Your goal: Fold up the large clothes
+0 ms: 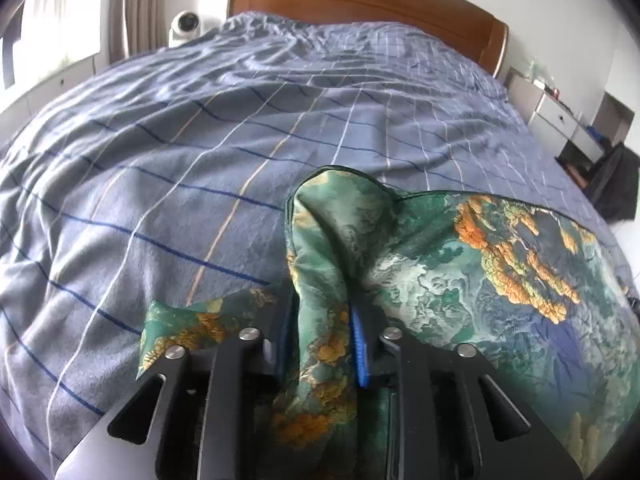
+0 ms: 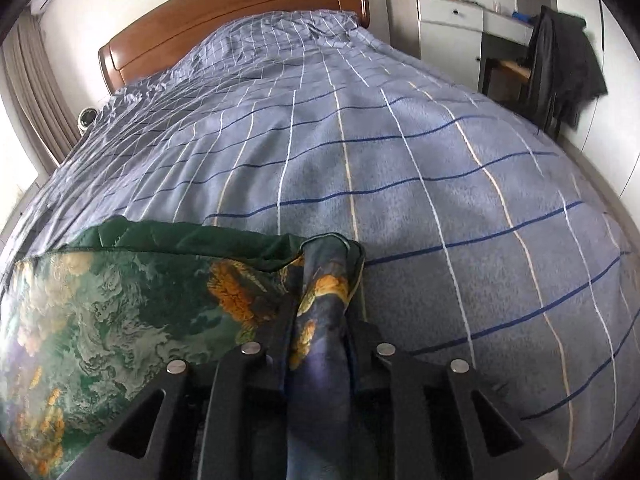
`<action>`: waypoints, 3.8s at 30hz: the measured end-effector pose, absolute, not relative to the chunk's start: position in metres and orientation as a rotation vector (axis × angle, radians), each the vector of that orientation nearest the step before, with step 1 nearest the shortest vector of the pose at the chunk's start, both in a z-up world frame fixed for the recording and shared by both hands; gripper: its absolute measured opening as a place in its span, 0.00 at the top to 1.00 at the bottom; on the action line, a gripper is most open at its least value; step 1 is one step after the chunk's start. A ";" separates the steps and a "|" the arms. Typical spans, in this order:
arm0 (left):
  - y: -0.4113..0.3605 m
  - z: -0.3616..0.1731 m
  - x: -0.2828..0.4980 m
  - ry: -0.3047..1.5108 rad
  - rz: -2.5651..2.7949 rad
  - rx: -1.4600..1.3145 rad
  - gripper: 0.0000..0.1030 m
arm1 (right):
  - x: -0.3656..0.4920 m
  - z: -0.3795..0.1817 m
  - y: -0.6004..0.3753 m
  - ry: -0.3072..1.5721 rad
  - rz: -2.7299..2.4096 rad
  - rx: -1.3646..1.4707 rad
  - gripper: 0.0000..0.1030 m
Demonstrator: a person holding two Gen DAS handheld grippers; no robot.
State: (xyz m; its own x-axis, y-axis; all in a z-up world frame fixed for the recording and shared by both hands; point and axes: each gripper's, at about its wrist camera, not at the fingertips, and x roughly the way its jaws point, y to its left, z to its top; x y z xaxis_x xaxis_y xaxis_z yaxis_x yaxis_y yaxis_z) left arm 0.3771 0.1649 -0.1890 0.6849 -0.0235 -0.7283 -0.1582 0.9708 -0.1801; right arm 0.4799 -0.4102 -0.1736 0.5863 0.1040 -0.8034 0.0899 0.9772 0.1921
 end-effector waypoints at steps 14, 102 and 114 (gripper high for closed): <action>0.172 -0.139 0.353 0.854 0.073 -0.246 0.05 | 0.372 -0.019 -0.390 0.715 0.163 0.015 0.24; -0.072 -0.075 0.177 0.795 -0.584 0.173 0.01 | 0.141 -0.123 -0.355 0.771 0.028 0.154 0.24; -0.076 -0.099 0.191 0.815 -0.520 0.115 0.01 | 0.156 -0.110 -0.392 0.763 0.009 0.287 0.21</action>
State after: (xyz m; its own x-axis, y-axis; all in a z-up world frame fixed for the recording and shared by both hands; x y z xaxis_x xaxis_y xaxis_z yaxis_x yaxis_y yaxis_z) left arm 0.1913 -0.0757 -0.0992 0.5684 -0.3983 -0.7200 0.4851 0.8690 -0.0977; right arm 0.1556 -0.3920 -0.1099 0.7249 0.1116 -0.6797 0.0957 0.9609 0.2599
